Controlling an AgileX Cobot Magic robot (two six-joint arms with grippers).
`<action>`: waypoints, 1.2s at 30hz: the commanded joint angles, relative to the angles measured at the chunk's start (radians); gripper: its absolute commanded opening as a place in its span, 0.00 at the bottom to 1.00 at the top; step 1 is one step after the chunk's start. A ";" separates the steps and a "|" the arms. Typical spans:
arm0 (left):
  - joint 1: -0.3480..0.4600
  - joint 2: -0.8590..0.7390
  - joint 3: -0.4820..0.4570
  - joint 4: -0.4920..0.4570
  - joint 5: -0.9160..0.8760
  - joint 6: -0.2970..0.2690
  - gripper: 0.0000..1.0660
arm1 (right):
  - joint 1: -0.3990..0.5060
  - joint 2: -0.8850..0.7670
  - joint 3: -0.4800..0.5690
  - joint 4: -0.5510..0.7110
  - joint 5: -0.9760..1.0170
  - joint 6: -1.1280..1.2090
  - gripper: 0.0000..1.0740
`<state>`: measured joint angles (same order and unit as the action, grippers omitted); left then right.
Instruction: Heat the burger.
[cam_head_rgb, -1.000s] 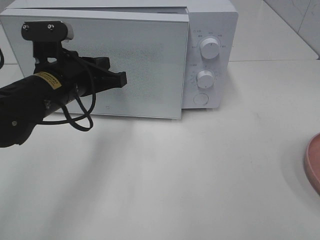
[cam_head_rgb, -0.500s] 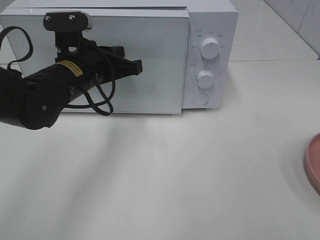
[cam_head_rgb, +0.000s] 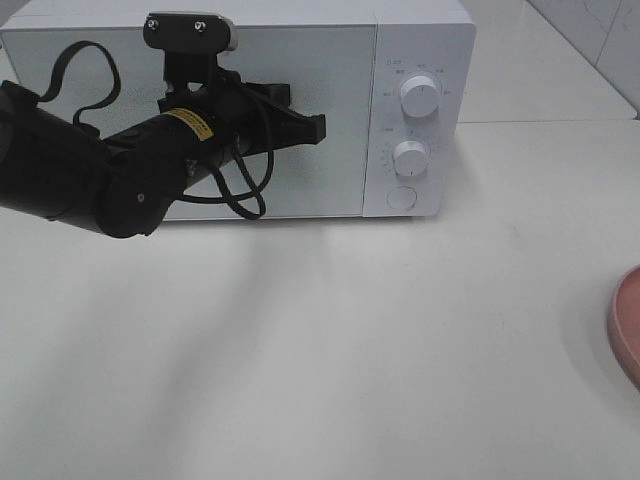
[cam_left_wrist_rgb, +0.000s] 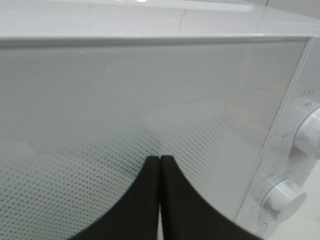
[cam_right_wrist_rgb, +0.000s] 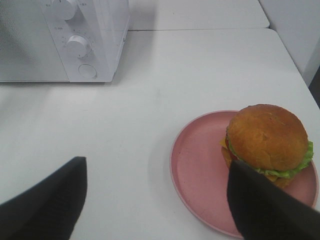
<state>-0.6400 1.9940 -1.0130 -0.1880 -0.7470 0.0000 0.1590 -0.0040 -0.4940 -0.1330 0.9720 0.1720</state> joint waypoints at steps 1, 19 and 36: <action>0.034 0.008 -0.039 -0.105 -0.058 0.008 0.00 | -0.008 -0.027 0.004 0.004 -0.007 -0.014 0.70; -0.030 -0.192 0.188 -0.046 0.221 0.000 0.19 | -0.008 -0.027 0.004 0.004 -0.007 -0.014 0.70; -0.038 -0.365 0.236 -0.047 0.872 -0.008 0.94 | -0.008 -0.027 0.004 0.004 -0.007 -0.014 0.70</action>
<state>-0.6700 1.6660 -0.7800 -0.2380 0.0060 0.0000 0.1590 -0.0040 -0.4940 -0.1330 0.9720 0.1710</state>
